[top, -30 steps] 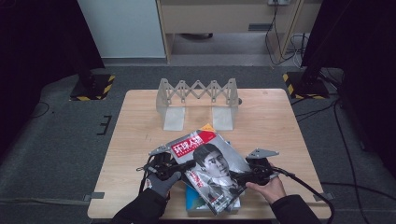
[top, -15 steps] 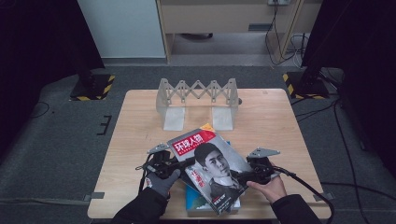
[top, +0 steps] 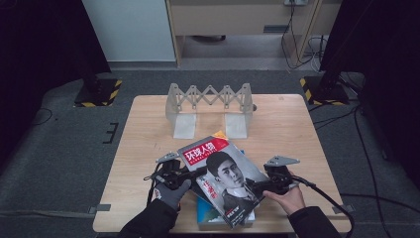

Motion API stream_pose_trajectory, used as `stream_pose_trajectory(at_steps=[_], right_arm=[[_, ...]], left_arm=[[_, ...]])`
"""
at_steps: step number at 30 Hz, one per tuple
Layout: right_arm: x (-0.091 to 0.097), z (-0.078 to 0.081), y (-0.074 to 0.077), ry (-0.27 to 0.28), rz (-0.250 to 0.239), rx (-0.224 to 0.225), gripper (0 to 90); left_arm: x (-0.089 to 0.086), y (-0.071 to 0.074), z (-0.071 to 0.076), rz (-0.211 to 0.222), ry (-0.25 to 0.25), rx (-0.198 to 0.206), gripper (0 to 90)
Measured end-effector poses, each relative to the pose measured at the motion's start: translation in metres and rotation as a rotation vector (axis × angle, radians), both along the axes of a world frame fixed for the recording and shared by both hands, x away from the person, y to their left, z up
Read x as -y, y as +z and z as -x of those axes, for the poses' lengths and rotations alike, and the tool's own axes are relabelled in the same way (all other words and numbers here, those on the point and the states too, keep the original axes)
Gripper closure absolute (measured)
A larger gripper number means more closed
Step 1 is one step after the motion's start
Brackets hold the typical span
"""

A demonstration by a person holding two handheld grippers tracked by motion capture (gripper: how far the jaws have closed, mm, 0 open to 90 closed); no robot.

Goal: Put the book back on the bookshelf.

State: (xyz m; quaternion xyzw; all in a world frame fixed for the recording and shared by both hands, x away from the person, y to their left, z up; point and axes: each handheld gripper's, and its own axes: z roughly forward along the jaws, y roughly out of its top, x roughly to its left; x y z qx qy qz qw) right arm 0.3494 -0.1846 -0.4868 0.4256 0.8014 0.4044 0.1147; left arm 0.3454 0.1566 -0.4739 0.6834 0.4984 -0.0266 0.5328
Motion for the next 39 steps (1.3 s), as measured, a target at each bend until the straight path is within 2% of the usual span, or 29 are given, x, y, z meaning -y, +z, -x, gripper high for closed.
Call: stream_pose_trajectory(at_steps=[22, 39], right_arm=[[0.000, 0.000, 0.000, 0.004, 0.014, 0.003, 8.4], [0.002, 0.000, 0.002, -0.010, 0.017, 0.017, 8.4]], left_arm=[[-0.001, -0.003, 0.000, -0.017, 0.004, -0.012, 69.2], [-0.008, 0.011, 0.002, 0.014, 0.011, 0.010, 74.2]])
